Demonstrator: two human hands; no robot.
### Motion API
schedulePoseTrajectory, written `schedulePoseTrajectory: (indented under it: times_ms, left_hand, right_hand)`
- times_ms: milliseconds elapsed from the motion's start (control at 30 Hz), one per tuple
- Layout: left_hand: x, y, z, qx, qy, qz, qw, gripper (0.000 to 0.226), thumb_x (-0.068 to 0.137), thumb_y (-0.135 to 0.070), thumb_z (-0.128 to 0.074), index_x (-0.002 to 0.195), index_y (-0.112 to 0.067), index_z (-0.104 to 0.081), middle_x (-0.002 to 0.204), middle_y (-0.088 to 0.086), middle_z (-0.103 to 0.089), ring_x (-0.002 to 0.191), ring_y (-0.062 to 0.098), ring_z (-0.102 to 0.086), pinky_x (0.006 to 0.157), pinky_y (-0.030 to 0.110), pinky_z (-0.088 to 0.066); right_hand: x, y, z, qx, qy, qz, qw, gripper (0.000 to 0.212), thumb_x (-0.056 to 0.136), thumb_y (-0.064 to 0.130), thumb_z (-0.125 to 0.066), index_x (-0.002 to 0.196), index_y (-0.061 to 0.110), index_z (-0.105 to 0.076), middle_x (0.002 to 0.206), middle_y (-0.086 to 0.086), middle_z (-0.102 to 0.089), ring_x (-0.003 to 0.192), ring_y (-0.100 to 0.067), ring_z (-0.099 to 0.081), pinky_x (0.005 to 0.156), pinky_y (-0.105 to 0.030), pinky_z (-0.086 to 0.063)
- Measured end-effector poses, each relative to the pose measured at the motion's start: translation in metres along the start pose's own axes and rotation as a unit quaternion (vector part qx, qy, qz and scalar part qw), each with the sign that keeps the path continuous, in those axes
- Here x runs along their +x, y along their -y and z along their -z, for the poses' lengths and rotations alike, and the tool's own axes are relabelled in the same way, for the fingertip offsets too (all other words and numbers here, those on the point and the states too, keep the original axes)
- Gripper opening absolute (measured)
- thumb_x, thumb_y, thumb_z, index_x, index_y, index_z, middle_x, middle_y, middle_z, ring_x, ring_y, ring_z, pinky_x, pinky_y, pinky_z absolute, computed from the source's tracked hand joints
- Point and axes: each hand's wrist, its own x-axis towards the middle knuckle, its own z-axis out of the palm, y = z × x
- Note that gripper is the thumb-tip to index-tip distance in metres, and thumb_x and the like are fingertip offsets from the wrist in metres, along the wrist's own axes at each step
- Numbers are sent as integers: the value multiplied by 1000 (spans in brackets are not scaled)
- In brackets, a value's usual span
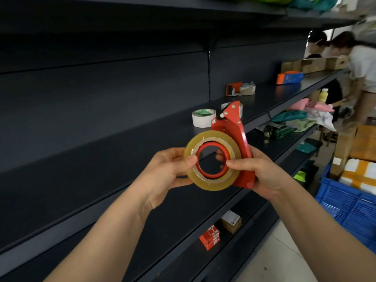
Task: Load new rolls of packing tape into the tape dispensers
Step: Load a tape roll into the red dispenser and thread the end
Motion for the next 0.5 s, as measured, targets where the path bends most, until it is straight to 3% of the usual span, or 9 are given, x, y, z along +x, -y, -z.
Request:
schedulePoseTrajectory:
  times_ms: [133,267,400,500]
  left_hand:
    - [-2,0,1,14,-22,-7,1000,34,87,-21,-68,118,-8,-64,105,14,-74,100,26,-71,93,46,-55]
    - [0,-4,-2,15,-94,-19,995,49,81,-30,-74,122,-8,-60,99,9,-76,93,23,-73,81,40,-61]
    - [5,-13,-11,20,-134,-4,991,61,72,-29,-82,121,-8,-54,89,7,-77,78,12,-74,67,35,-63]
    - [10,-14,-23,49,-149,8,988,70,65,-32,-86,121,-10,-50,86,2,-76,68,6,-73,58,29,-61]
  right_hand:
    - [6,2,-3,-8,22,3,1000,44,73,12,-70,117,12,-66,106,-9,-71,101,-21,-69,90,-43,-55]
    - [9,5,-2,-18,21,-15,999,48,76,29,-70,121,13,-66,120,-10,-70,111,-20,-68,92,-39,-56]
    - [12,9,5,-53,57,-60,995,44,80,25,-73,121,12,-66,120,-14,-69,111,-24,-67,97,-42,-53]
    - [17,7,9,-87,53,-91,991,33,85,17,-68,117,10,-67,111,-14,-72,99,-22,-71,91,-43,-56]
